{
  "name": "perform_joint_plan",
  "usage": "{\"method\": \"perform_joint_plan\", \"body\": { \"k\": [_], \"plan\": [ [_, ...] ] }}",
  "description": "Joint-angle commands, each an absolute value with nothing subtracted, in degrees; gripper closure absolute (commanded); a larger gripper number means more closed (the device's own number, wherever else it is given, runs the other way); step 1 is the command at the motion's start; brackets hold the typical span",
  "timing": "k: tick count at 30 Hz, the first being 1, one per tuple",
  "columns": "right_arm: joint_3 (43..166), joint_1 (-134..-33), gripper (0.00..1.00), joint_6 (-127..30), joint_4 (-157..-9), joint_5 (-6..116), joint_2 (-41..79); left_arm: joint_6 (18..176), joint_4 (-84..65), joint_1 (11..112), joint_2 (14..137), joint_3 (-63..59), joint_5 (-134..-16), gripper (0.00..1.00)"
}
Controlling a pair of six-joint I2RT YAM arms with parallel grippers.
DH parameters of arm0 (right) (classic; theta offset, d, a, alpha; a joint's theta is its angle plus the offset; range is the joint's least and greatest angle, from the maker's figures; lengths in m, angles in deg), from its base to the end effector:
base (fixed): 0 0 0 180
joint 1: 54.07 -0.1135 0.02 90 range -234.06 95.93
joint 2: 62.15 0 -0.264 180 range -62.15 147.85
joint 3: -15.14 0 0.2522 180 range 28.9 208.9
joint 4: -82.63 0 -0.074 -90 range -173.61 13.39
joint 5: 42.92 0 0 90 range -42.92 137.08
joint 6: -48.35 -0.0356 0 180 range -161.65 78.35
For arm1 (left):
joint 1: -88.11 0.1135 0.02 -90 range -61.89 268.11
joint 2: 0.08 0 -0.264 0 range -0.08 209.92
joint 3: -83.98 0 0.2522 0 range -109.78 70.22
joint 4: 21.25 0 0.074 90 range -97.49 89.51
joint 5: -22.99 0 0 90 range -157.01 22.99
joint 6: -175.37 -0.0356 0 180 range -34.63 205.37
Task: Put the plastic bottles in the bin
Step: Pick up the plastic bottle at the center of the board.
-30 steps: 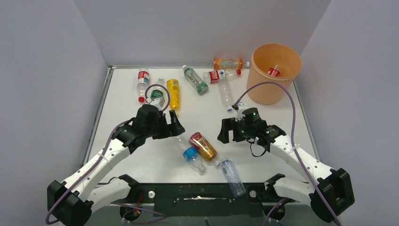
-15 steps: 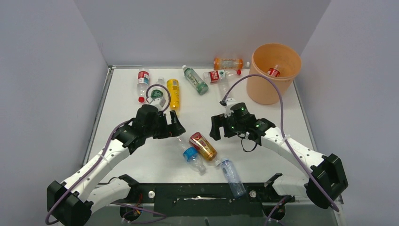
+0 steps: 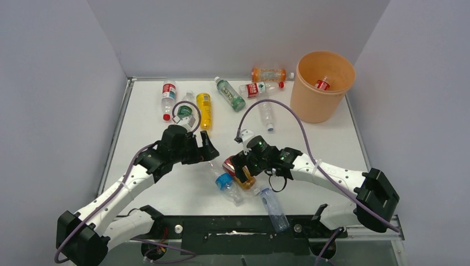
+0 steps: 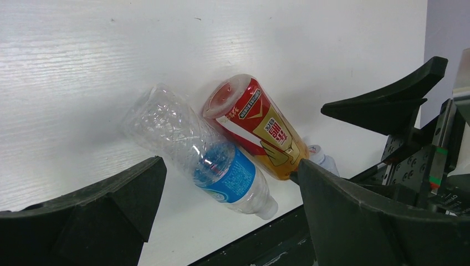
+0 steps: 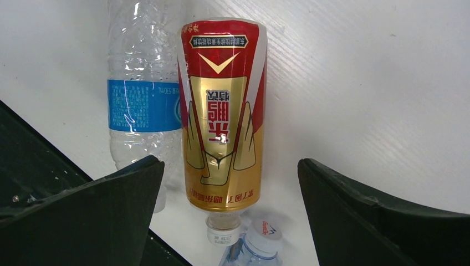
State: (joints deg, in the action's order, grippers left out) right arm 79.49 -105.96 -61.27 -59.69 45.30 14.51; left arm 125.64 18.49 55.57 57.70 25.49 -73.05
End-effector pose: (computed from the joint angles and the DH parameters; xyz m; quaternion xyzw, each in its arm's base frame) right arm 0.1712 0.2164 0.2327 -0.2560 0.9040 0.1880 0.2861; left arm 0.1804 -0.1196 0.2711 -0.0381 0.9009 -0.2933 0.3176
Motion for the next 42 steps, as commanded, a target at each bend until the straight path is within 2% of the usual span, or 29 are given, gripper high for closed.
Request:
{"method": "perform_joint_plan", "body": {
  "k": [1, 17, 24, 31, 35, 42],
  "plan": [
    [80.5, -107.73, 0.03, -59.9, -63.31, 42.54, 15.93, 126.37, 14.75, 55.42, 57.72, 25.16, -73.13, 0.09],
    [81.93, -113.3, 0.06, -60.0, -63.53, 37.59, 24.39, 127.48, 15.8, 55.46, 53.86, 26.9, -72.39, 0.09],
    [82.77, -113.98, 0.11, -60.53, -63.87, 36.63, 27.0, 127.64, 16.06, 55.41, 53.22, 27.75, -72.6, 0.09],
    [82.28, -113.96, 0.2, -61.63, -64.63, 36.29, 28.38, 127.78, 16.42, 55.42, 52.46, 28.98, -72.71, 0.09],
    [82.25, -113.95, 0.33, -62.0, -64.67, 35.7, 28.74, 128.07, 16.8, 55.41, 52.24, 29.88, -72.67, 0.09],
    [83.88, -113.95, 0.43, -61.72, -64.16, 34.49, 27.7, 128.96, 17.87, 55.41, 51.14, 31.37, -72.06, 0.09]
  ]
}}
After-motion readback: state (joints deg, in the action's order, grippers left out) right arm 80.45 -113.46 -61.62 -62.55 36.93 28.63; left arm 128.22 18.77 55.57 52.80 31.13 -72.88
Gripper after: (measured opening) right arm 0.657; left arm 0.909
